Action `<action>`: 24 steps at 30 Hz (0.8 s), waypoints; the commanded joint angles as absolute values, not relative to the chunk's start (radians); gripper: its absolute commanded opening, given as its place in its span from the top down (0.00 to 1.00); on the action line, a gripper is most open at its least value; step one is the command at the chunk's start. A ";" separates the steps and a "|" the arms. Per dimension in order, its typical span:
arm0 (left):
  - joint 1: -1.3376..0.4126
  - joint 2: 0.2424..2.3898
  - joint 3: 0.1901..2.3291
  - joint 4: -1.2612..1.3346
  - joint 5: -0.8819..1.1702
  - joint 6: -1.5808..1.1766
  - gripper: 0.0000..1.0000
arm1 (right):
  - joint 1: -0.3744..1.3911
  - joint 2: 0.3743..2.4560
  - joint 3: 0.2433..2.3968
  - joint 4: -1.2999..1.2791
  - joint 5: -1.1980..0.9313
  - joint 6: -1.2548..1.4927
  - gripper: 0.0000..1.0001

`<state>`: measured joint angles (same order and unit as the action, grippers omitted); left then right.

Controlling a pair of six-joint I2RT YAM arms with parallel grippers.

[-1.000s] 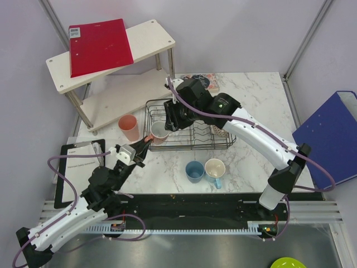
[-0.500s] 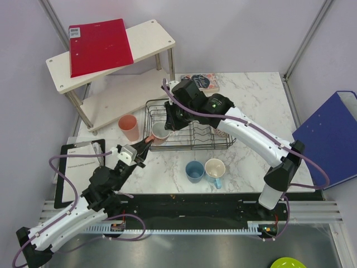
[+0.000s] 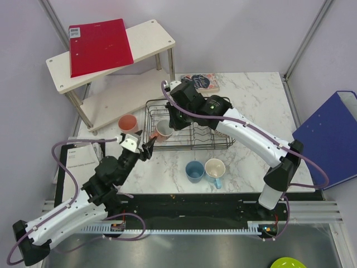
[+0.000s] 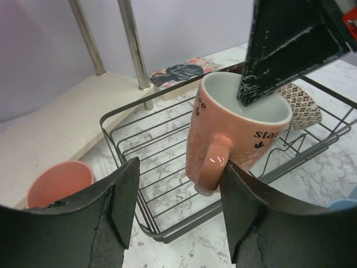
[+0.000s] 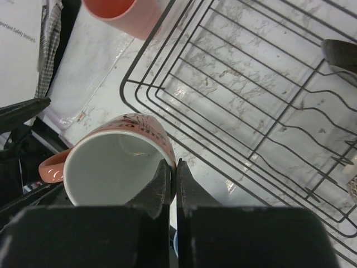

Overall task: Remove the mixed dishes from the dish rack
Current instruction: Place the cup at the center of the board.

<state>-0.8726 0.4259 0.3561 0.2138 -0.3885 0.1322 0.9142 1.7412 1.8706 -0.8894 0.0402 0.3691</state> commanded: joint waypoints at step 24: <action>-0.867 0.642 0.886 -0.464 -0.623 -0.251 0.01 | 0.928 1.577 1.907 -0.997 0.408 0.247 1.00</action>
<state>-0.8700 0.5884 0.7845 -0.3202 -0.6437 -0.1596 0.9279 1.6165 1.8870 -0.9955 0.3725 0.2699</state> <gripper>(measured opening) 0.993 0.021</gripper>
